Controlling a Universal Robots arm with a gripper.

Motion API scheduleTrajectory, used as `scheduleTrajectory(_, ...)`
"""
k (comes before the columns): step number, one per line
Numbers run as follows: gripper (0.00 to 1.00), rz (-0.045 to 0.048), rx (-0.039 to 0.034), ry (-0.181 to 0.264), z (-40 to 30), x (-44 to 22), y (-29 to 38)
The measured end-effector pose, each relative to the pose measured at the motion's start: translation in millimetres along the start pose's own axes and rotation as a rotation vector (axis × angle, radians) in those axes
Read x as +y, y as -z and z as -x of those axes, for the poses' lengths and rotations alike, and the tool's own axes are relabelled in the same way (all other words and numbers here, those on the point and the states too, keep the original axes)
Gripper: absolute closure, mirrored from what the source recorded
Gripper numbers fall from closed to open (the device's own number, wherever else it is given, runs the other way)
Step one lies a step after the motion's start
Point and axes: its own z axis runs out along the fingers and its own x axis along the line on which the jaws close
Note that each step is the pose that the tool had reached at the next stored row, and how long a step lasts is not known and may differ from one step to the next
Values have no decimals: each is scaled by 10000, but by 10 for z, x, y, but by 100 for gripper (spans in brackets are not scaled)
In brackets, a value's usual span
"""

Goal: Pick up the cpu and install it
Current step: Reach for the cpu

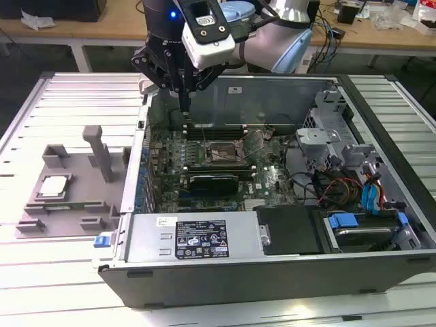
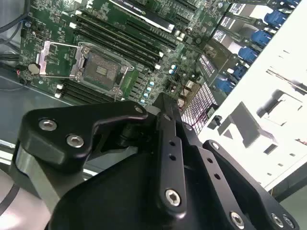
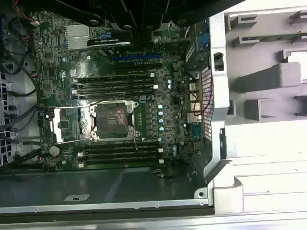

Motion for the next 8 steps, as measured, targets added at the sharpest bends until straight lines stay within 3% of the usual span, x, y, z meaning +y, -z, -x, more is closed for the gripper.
scheduleTrajectory(8,89,24,2,0,-22,-2,1)
